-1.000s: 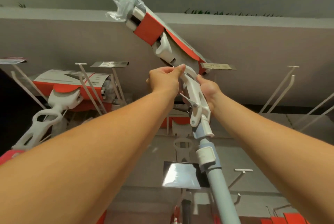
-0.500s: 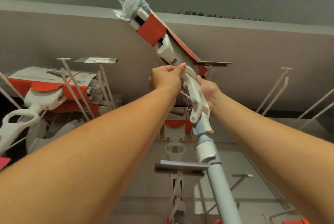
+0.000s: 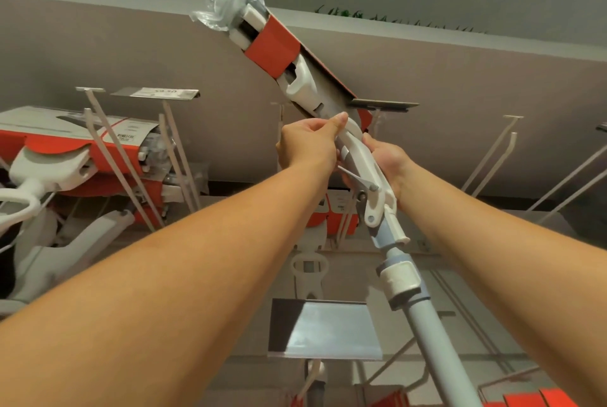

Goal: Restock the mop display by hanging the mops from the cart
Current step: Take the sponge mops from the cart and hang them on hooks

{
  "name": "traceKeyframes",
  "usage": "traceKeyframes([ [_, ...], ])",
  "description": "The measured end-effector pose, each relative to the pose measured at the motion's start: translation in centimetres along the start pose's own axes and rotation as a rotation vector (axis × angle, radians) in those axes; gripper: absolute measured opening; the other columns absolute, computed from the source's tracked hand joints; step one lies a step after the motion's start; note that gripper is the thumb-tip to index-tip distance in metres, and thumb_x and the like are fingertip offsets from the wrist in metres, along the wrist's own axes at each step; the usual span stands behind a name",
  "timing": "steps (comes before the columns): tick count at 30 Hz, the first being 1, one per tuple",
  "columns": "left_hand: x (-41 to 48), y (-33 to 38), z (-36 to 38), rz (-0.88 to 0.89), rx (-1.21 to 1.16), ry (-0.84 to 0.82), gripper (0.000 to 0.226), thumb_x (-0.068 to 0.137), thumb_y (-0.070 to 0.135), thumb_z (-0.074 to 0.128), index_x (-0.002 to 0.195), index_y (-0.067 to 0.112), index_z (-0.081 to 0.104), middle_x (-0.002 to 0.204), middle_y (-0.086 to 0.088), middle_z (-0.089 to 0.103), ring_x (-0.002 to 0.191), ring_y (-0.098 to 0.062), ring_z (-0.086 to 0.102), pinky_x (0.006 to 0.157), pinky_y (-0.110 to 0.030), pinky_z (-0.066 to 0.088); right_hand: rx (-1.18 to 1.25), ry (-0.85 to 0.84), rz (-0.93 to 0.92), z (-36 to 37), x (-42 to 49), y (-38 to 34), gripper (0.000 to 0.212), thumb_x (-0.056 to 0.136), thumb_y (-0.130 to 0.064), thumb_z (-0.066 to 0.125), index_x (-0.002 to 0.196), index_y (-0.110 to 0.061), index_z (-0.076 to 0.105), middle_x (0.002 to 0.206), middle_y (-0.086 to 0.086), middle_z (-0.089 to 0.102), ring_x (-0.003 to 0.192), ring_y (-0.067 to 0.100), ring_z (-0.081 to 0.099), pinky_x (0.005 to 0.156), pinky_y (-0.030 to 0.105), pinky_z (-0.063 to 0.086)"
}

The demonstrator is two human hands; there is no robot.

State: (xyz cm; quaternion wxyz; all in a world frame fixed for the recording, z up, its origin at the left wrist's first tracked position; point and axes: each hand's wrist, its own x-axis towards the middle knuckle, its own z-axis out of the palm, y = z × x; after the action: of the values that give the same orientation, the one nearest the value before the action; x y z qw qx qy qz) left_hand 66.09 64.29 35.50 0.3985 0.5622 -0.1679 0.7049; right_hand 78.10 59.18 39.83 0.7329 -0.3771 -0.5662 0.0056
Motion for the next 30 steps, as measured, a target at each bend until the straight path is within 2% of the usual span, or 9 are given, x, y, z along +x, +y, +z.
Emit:
traceKeyframes([
  [6, 0.8, 0.8, 0.6, 0.086, 0.012, 0.038, 0.024, 0.078, 0.035, 0.078, 0.061, 0.022, 0.066, 0.069, -0.001, 0.069, 0.066, -0.019, 0.066, 0.065, -0.032, 0.058, 0.119, 0.010, -0.005, 0.7, -0.2, -0.6, 0.051, 0.104, -0.044, 0.023, 0.102, -0.007, 0.057, 0.065, 0.008, 0.062, 0.048, 0.019, 0.061, 0.044, 0.024, 0.052],
  [10, 1.1, 0.7, 0.3, 0.020, -0.063, 0.023, 0.022, 0.082, 0.030, 0.075, 0.069, 0.016, 0.064, 0.071, -0.007, 0.069, 0.057, -0.017, 0.063, 0.057, -0.029, 0.057, -0.093, 0.190, -0.113, 1.7, 0.7, -0.7, 0.046, 0.100, -0.042, 0.038, 0.126, -0.008, 0.054, 0.099, 0.005, 0.059, 0.084, 0.018, 0.060, 0.081, 0.031, 0.055],
  [11, 1.3, 0.5, 0.0, -0.009, -0.093, 0.015, 0.022, 0.083, 0.027, 0.074, 0.070, 0.015, 0.063, 0.069, -0.008, 0.067, 0.054, -0.017, 0.062, 0.053, -0.027, 0.055, -0.142, 0.205, -0.147, 1.7, 0.7, -0.6, 0.042, 0.101, -0.039, 0.040, 0.124, -0.008, 0.056, 0.095, 0.004, 0.055, 0.078, 0.012, 0.060, 0.077, 0.023, 0.052],
  [13, 1.6, 0.1, -0.5, -0.055, -0.142, -0.011, 0.021, 0.085, 0.023, 0.073, 0.071, 0.012, 0.063, 0.067, -0.008, 0.064, 0.050, -0.016, 0.057, 0.046, -0.022, 0.050, -0.163, 0.209, -0.155, 1.8, 0.5, -0.5, 0.036, 0.103, -0.031, 0.038, 0.127, -0.009, 0.053, 0.078, -0.001, 0.044, 0.046, 0.004, 0.057, 0.049, 0.012, 0.045],
  [15, 1.7, 0.0, -0.5, -0.077, -0.158, -0.031, 0.019, 0.086, 0.023, 0.072, 0.074, 0.011, 0.063, 0.068, -0.008, 0.063, 0.049, -0.016, 0.056, 0.043, -0.021, 0.048, -0.139, 0.222, -0.129, 1.7, 0.1, -0.8, 0.042, 0.103, -0.033, 0.038, 0.134, -0.007, 0.047, 0.080, 0.001, 0.053, 0.043, 0.003, 0.059, 0.049, 0.009, 0.048],
  [17, 1.8, 0.0, -0.2, -0.087, -0.160, -0.054, 0.017, 0.086, 0.024, 0.072, 0.079, 0.011, 0.063, 0.070, -0.009, 0.064, 0.049, -0.016, 0.056, 0.044, -0.022, 0.048, -0.075, 0.230, -0.099, 2.0, -0.4, -1.1, 0.037, 0.102, -0.036, 0.039, 0.123, -0.010, 0.053, 0.092, 0.009, 0.066, 0.070, 0.017, 0.068, 0.077, 0.030, 0.058],
  [18, 1.8, 0.1, 0.0, -0.093, -0.167, -0.063, 0.017, 0.086, 0.025, 0.072, 0.081, 0.011, 0.063, 0.071, -0.010, 0.065, 0.049, -0.016, 0.057, 0.045, -0.023, 0.049, -0.081, 0.220, -0.086, 2.0, -0.6, -1.2, 0.035, 0.102, -0.037, 0.039, 0.117, -0.010, 0.054, 0.096, 0.010, 0.067, 0.077, 0.022, 0.067, 0.082, 0.037, 0.057],
  [24, 1.7, 0.0, 0.8, -0.134, -0.171, -0.083, 0.018, 0.087, 0.023, 0.070, 0.079, 0.013, 0.059, 0.078, -0.011, 0.066, 0.059, -0.019, 0.059, 0.045, -0.026, 0.052, -0.083, 0.264, -0.053, 1.4, -1.4, -1.3, 0.040, 0.100, -0.040, 0.038, 0.122, -0.010, 0.053, 0.099, 0.011, 0.068, 0.072, 0.024, 0.066, 0.069, 0.038, 0.055],
  [30, 2.2, -0.3, 0.2, -0.149, -0.172, -0.111, 0.016, 0.088, 0.024, 0.069, 0.080, 0.014, 0.061, 0.082, -0.009, 0.067, 0.066, -0.019, 0.063, 0.044, -0.024, 0.051, -0.158, 0.292, -0.066, 2.0, -1.6, -1.1, 0.034, 0.102, -0.037, 0.037, 0.110, -0.010, 0.056, 0.093, 0.011, 0.069, 0.073, 0.024, 0.067, 0.081, 0.038, 0.057],
])
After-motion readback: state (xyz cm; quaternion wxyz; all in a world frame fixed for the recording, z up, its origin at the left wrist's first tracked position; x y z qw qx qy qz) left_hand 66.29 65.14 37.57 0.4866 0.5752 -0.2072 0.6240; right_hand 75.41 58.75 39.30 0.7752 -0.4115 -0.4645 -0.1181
